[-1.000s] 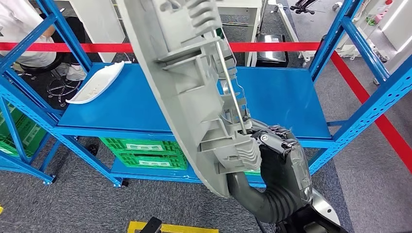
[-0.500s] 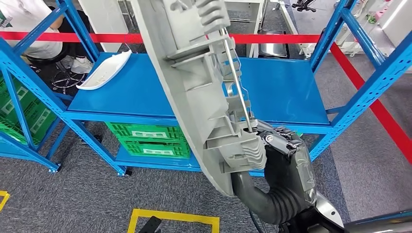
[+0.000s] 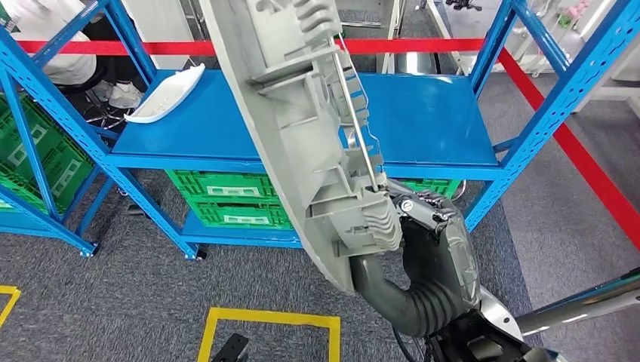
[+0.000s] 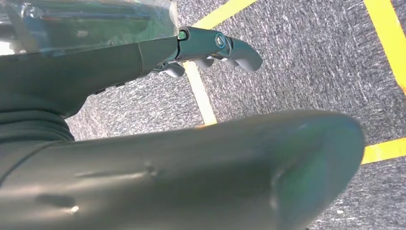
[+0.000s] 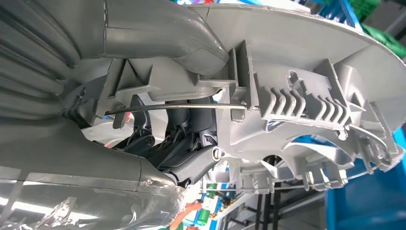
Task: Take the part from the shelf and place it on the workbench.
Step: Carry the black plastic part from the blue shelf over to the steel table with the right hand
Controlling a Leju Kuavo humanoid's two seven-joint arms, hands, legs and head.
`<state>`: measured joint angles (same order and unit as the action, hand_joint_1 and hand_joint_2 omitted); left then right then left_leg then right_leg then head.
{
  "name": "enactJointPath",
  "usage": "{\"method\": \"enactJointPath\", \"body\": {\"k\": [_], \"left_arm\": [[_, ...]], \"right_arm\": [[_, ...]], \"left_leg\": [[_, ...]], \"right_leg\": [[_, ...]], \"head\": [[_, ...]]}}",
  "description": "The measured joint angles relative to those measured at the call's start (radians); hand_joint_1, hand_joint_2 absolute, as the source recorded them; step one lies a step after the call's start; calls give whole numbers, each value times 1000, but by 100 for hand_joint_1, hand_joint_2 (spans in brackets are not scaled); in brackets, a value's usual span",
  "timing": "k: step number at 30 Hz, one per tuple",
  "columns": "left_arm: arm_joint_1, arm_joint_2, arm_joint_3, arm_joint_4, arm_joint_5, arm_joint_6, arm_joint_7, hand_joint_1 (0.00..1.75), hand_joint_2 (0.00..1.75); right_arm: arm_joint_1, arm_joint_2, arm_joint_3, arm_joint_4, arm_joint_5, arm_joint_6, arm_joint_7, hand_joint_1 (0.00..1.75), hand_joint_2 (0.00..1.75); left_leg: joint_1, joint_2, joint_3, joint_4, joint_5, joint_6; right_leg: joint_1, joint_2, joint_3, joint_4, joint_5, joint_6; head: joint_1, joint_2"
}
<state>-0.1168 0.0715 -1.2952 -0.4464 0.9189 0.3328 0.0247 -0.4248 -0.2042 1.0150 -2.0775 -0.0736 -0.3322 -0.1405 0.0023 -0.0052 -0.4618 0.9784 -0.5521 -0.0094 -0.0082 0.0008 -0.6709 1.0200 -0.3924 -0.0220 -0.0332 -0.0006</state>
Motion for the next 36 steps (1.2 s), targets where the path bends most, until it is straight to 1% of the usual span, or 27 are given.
{"method": "enactJointPath", "body": {"k": [1,2,3,4,6,7,8,9,11,13,14,15,17,18,19,21,22,23,24,26,28,30,31,32,33,34,36], "left_arm": [[-1,0,0,0,-1,-2,1,0,175],[-1,0,0,-1,-3,-4,3,0,175],[-3,1,0,-1,-5,-6,4,0,175],[-5,2,0,-1,-7,-8,5,0,175],[-7,3,0,-1,-10,-9,7,0,175],[-7,3,0,-1,-10,-10,7,0,175],[-7,3,0,-1,-11,-11,7,0,175],[-8,3,0,-1,-11,-11,8,0,175],[-9,3,0,-2,-11,-12,8,0,175],[-9,2,0,-3,-11,-13,8,0,175],[-10,2,0,-4,-12,-14,8,0,175],[-11,2,0,-4,-12,-15,8,0,175],[-11,4,-1,-5,-12,-15,9,0,175],[-10,4,-2,-5,-11,-16,9,0,175],[-9,5,-3,-5,-11,-16,9,0,175],[-8,5,-4,-5,-11,-15,9,0,175],[-8,5,-4,-5,-11,-15,9,0,175],[-8,6,-4,-4,-10,-15,9,0,175],[-9,6,-4,-4,-10,-15,9,0,175],[-9,6,-4,-5,-10,-14,7,0,175],[-11,6,-4,-5,-9,-11,4,0,175],[-12,5,-4,-5,-9,-9,2,0,175],[-10,5,-4,-5,-9,-8,1,0,175],[-8,4,-4,-5,-9,-8,1,0,175],[-7,4,-4,-5,-8,-8,1,0,175],[-6,4,-4,-5,-8,-8,1,0,175],[-8,4,-4,-5,-8,-8,0,0,175]], "right_arm": [[0,0,0,1,0,0,0,175,175],[0,-1,-1,2,0,0,0,175,175],[0,-1,-2,2,1,0,0,175,175],[0,-2,-3,4,1,0,0,175,175],[1,-3,-4,7,1,0,0,175,175],[1,-4,-4,8,1,0,0,175,175],[1,-4,-4,10,1,0,1,175,175],[1,-5,-5,12,1,0,1,175,175],[1,-5,-6,14,1,0,1,175,175],[-1,-5,-7,15,1,0,1,175,175],[-1,-5,-8,15,1,1,2,175,175],[-3,-4,-9,15,1,1,2,175,175],[-5,-5,-11,17,1,1,2,175,175],[-6,-5,-12,18,1,1,2,175,175],[-6,-5,-13,19,1,1,3,175,175],[-6,-4,-13,21,1,1,3,175,175],[-6,-4,-13,22,1,1,3,175,175],[-5,-4,-13,23,1,1,4,175,175],[-5,-4,-13,24,1,1,4,175,175],[-5,-4,-13,24,1,1,5,175,175],[-4,-4,-14,24,1,0,6,175,175],[-3,-4,-14,23,1,0,6,175,175],[-2,-5,-14,23,2,0,7,175,175],[-1,-5,-14,23,2,0,6,175,175],[-1,-6,-14,23,2,0,6,175,175],[0,-6,-14,23,2,0,6,175,175],[0,-7,-14,23,2,0,7,175,175]], "left_leg": [[1,2,-6,-2,9,7],[2,4,-13,-5,21,15],[3,7,-24,-8,34,24],[4,9,-36,-10,47,30],[1,10,-64,-8,69,38],[-1,10,-80,-6,80,38],[-3,11,-97,-3,91,39],[-5,11,-115,2,101,38],[-9,10,-148,12,119,36],[-12,9,-169,20,135,30],[-11,9,-175,21,144,26],[-10,9,-181,21,153,20],[-6,8,-193,23,159,8],[-5,7,-202,39,138,2],[-3,5,-213,71,98,-5],[4,5,-236,186,-4,-18],[7,5,-242,246,-33,-22],[10,5,-239,288,-39,-26],[12,5,-223,301,-23,-29],[16,5,-149,228,30,-32],[14,2,-52,91,27,-28],[9,-1,-12,18,2,-14],[8,-1,-18,13,4,-4],[8,1,-25,13,11,5],[8,3,-32,13,20,15],[8,6,-41,11,30,24],[6,7,-64,12,52,35]], "right_leg": [[-2,0,-2,-3,6,7],[-2,1,-7,1,-4,12],[-3,2,-17,22,-32,17],[-4,2,-31,63,-77,20],[-4,2,-60,189,-172,23],[-4,2,-68,246,-194,24],[-4,2,-64,280,-191,24],[-3,2,-45,281,-170,21],[1,2,44,185,-127,7],[9,0,151,38,-140,-8],[14,0,181,-9,-153,-13],[18,0,191,-35,-158,-16],[16,0,175,-44,-139,-23],[13,-2,166,-46,-127,-28],[9,-3,155,-47,-115,-33],[7,-5,132,-43,-96,-37],[7,-6,118,-40,-87,-36],[6,-7,102,-35,-79,-34],[4,-8,85,-29,-70,-31],[1,-8,52,-14,-55,-24],[1,-7,26,0,-42,-12],[2,-7,13,6,-26,0],[1,-7,10,5,-17,6],[0,-7,5,7,-18,12],[-2,-6,0,18,-36,17],[-2,-6,-10,48,-73,21],[-3,-5,-37,157,-174,25]], "head": [[0,0],[1,0],[4,0],[9,0],[18,0],[22,0],[24,0],[25,0],[27,0],[27,0],[27,0],[28,0],[30,0],[30,0],[28,0],[23,0],[20,0],[19,0],[18,0],[16,0],[10,0],[7,0],[7,0],[8,0],[10,0],[14,0],[24,0]]}}
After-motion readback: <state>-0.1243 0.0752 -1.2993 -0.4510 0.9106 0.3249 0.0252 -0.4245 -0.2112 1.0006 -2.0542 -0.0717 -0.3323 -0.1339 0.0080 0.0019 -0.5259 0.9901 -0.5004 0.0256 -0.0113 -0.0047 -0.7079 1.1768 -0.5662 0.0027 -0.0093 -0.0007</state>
